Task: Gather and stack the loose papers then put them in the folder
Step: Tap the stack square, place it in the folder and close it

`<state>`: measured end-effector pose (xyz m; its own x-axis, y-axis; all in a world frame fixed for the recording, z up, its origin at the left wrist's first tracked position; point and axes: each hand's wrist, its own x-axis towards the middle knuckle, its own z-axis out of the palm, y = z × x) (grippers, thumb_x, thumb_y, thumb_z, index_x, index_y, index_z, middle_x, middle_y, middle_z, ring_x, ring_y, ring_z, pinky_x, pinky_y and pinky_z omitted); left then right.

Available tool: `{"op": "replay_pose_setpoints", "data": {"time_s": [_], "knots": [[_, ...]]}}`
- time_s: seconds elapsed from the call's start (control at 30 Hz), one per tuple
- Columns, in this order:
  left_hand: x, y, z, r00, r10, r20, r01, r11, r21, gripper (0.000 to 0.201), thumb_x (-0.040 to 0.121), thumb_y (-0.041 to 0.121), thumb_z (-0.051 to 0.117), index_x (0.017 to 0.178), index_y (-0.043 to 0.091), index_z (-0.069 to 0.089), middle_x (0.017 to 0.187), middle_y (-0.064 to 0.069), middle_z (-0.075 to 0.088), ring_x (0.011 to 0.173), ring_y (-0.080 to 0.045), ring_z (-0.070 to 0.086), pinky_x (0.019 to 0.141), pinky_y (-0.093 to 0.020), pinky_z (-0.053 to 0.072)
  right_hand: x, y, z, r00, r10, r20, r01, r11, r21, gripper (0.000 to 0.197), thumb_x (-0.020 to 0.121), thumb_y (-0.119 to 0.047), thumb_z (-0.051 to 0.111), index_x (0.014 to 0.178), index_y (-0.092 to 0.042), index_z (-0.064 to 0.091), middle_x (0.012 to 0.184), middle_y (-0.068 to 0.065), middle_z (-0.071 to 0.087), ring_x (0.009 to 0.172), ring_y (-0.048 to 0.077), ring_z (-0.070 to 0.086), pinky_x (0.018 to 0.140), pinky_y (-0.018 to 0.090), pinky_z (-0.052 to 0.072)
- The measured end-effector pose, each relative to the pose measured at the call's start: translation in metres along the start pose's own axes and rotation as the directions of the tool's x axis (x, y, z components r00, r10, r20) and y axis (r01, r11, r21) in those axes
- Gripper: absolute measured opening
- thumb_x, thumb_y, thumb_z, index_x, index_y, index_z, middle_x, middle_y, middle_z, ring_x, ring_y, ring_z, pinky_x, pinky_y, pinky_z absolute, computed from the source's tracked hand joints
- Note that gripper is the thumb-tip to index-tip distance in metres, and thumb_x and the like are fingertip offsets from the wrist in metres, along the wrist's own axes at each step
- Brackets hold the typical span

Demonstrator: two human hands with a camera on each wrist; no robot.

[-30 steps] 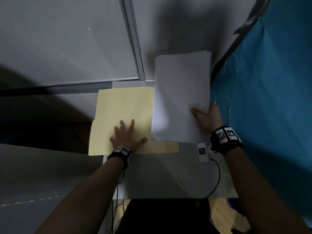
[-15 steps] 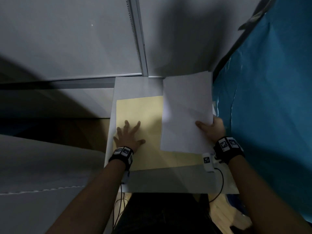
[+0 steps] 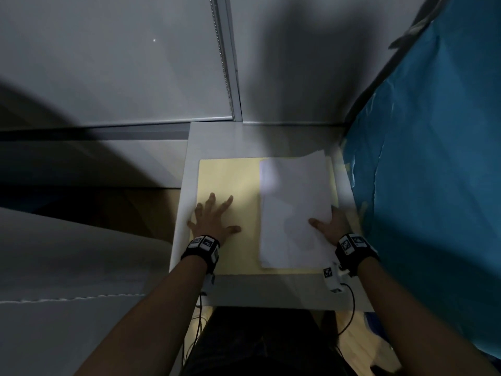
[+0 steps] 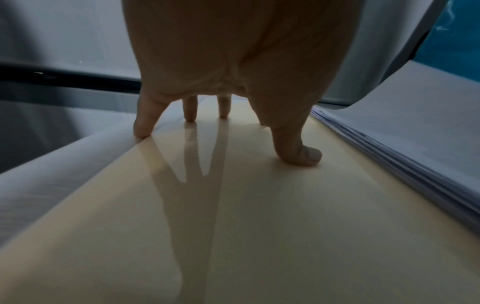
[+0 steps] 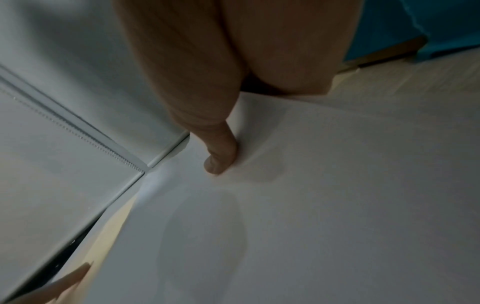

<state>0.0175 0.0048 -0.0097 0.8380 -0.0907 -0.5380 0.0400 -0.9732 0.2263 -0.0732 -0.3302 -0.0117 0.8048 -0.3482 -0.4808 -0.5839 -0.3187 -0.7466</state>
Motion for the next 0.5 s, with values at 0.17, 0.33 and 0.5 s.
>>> {"op": "replay_pose_setpoints", "data": {"time_s": [0.17,0.33,0.5], "knots": [[-0.001,-0.007,-0.004,0.970,-0.160,-0.185,0.133,0.980,-0.151,0.120,0.063,0.066,0.091,0.159,0.053,0.021,0.170,-0.004,0.016,0.151,-0.040,0.027,0.113,-0.060,0.043,0.003,0.003,0.002,0.991,0.047,-0.128,-0.052,0.998,-0.036,0.062,0.081,-0.035,0.083,0.129,-0.005,0.059,0.124,0.012,0.067,0.102,0.025,0.065,0.084,0.030,0.049],[-0.001,-0.017,-0.009,0.876,-0.427,-0.225,0.356,0.886,-0.296,0.131,0.036,0.061,0.102,0.142,0.021,0.036,0.141,-0.014,0.042,0.129,-0.038,0.046,0.100,-0.053,0.050,0.005,0.013,-0.010,0.963,0.139,-0.230,-0.162,0.983,-0.084,0.087,0.076,-0.045,0.084,0.141,-0.006,0.042,0.137,0.014,0.055,0.120,0.031,0.057,0.101,0.043,0.049],[0.005,-0.023,-0.013,0.861,-0.478,-0.172,0.393,0.841,-0.371,0.133,0.025,0.061,0.104,0.131,0.015,0.038,0.136,-0.015,0.044,0.124,-0.040,0.050,0.096,-0.056,0.054,0.005,0.012,-0.004,0.957,0.192,-0.218,-0.242,0.941,-0.237,0.100,0.070,-0.035,0.091,0.143,0.001,0.033,0.142,0.021,0.047,0.129,0.037,0.050,0.104,0.047,0.046]]}}
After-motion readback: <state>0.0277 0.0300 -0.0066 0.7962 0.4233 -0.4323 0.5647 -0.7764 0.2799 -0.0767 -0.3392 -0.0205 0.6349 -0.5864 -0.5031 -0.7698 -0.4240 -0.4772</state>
